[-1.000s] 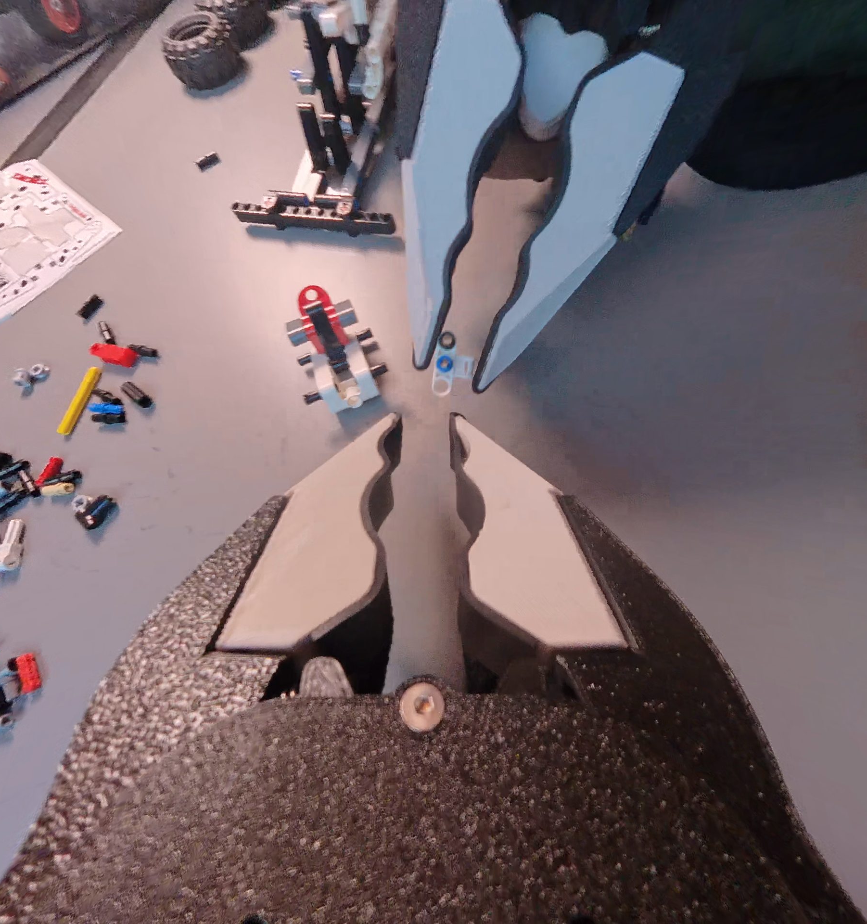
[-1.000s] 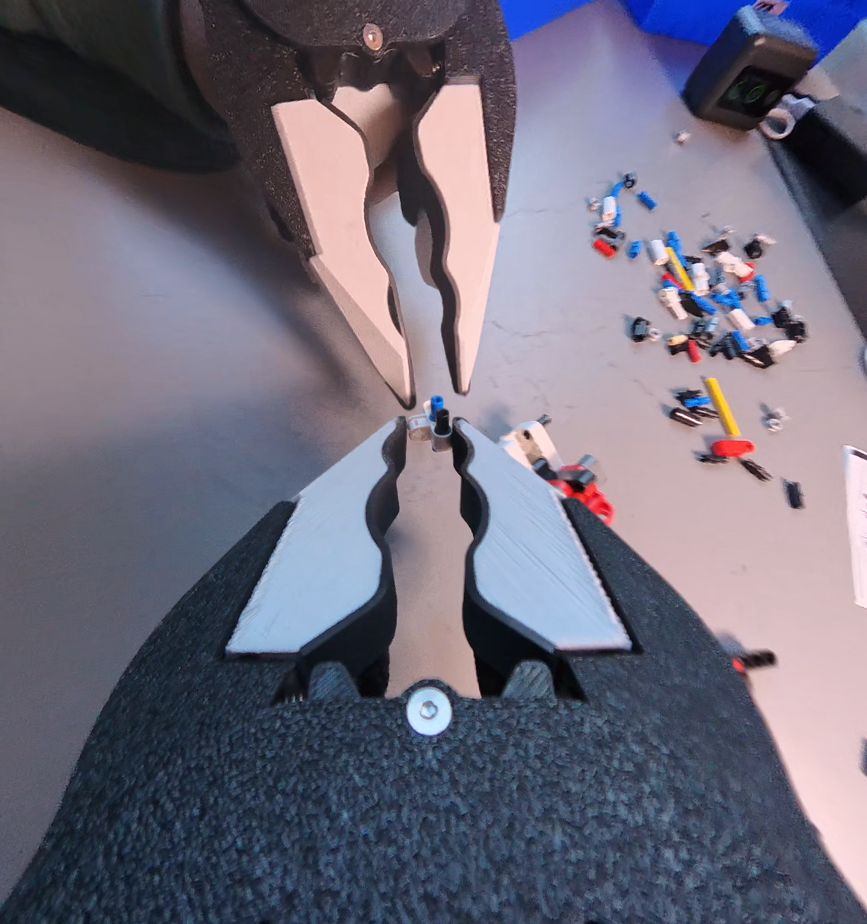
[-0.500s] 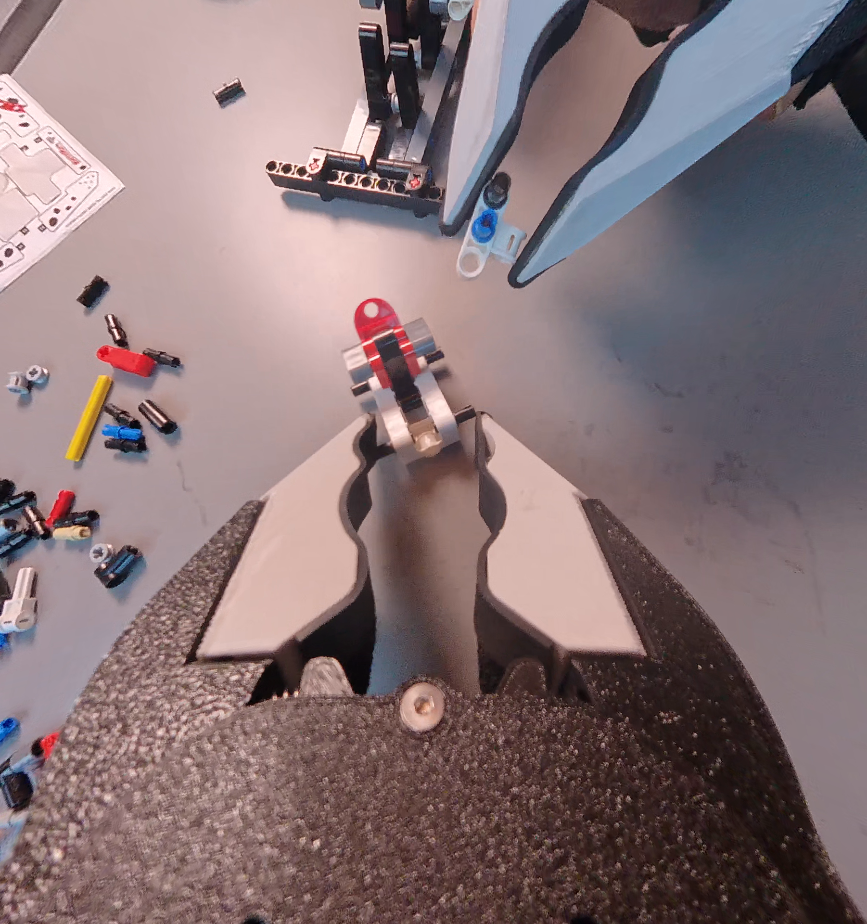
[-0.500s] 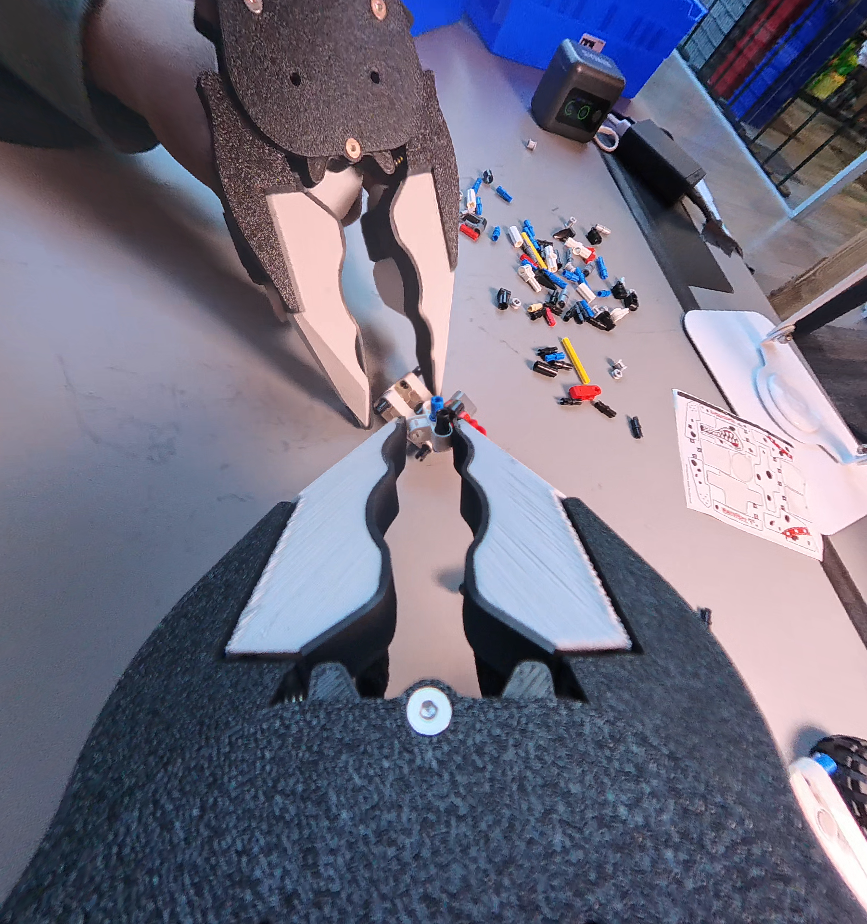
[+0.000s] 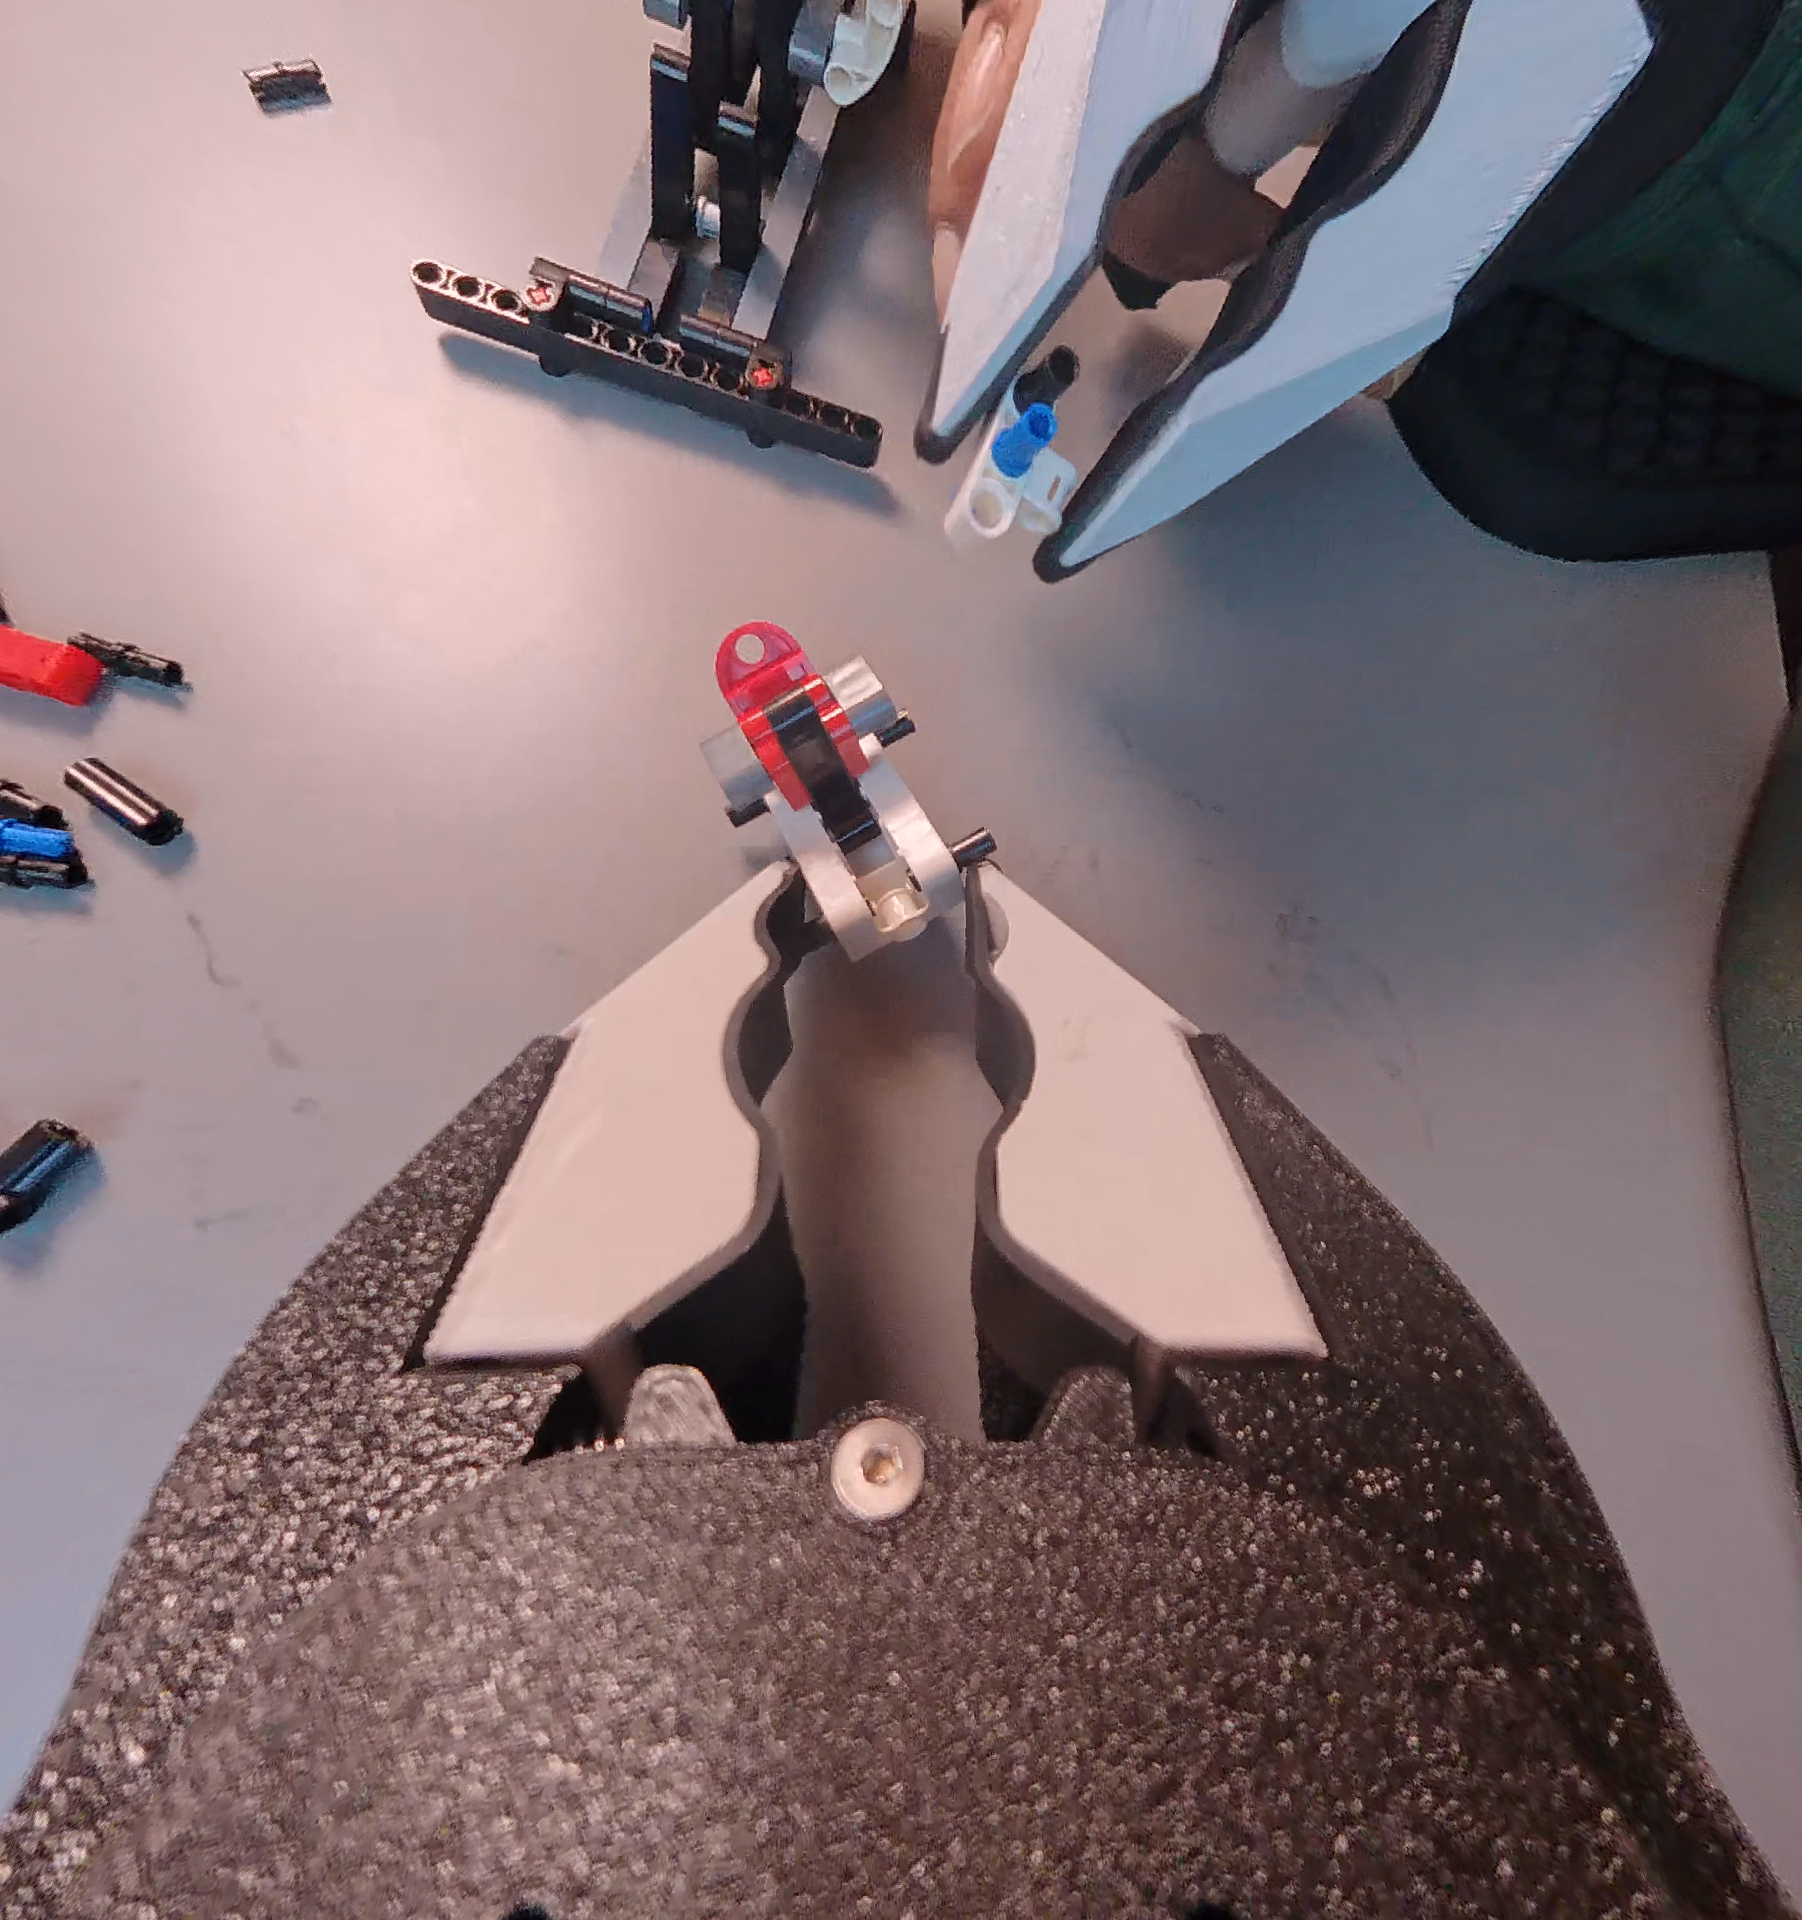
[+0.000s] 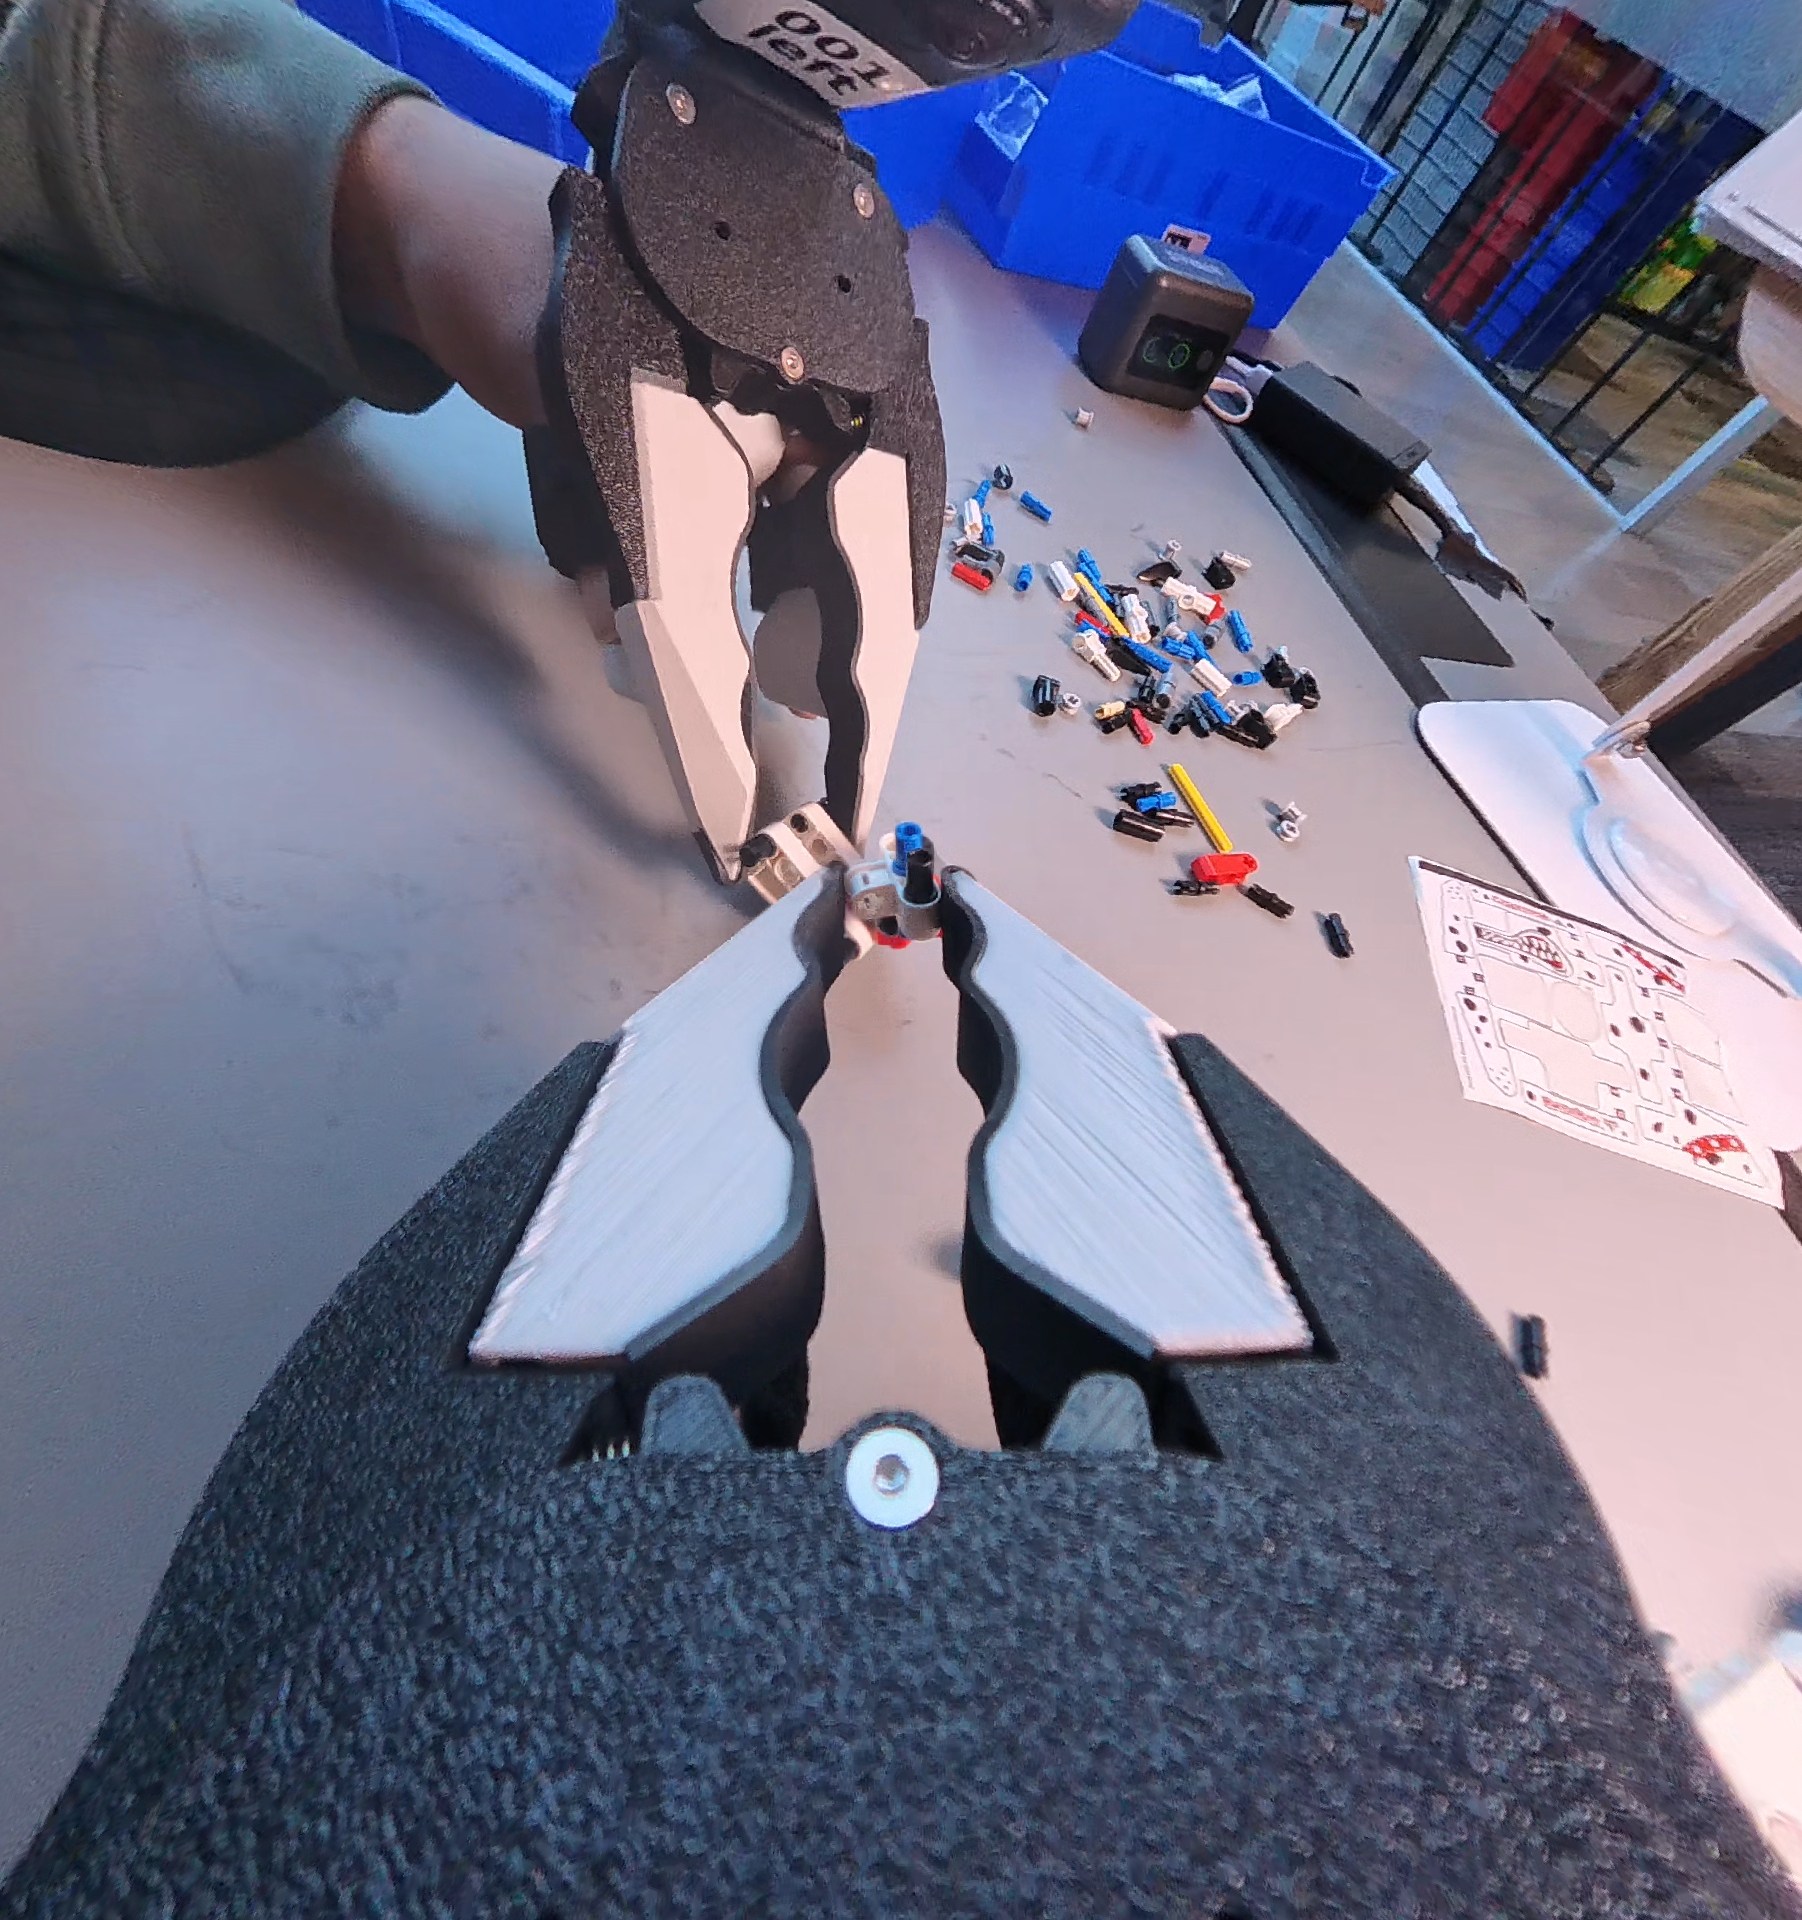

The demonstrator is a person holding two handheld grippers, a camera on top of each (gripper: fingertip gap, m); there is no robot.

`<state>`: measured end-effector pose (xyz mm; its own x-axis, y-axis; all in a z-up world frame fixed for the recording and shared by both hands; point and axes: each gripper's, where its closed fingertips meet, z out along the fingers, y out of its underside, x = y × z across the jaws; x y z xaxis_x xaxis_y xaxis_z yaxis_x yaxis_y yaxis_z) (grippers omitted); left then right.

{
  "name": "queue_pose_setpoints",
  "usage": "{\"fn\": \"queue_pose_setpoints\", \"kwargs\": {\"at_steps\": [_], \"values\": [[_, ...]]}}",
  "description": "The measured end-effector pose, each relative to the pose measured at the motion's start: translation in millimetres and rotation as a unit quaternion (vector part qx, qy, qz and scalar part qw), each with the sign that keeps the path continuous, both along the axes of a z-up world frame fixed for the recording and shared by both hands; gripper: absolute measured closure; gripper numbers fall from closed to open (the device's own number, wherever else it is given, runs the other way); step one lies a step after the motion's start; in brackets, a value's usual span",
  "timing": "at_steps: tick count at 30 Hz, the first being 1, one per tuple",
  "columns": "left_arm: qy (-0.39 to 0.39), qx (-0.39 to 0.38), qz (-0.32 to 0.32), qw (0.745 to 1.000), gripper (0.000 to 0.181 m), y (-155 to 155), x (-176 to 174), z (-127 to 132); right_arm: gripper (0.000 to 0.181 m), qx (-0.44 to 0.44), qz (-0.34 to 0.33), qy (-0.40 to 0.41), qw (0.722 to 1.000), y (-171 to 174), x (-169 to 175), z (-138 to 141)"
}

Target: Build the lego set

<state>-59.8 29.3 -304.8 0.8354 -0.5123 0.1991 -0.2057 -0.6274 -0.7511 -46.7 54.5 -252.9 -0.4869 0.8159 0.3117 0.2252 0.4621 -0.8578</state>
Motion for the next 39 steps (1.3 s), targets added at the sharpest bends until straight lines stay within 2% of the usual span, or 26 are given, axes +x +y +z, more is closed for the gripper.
{"fn": "queue_pose_setpoints", "kwargs": {"at_steps": [8,21,39], "values": [[0.045,0.007,-0.011,0.999,0.151,-5,-4,-7,0.163,0.017,0.015,-0.028,0.999,-7,1,-18],[0.066,0.018,-0.004,0.998,0.15,-6,-9,-8,0.163,0.016,0.016,-0.032,0.999,-10,1,-22],[0.09,0.027,-0.029,0.995,0.149,-15,-11,-10,0.163,0.018,0.015,-0.033,0.999,-10,1,-24]]}}
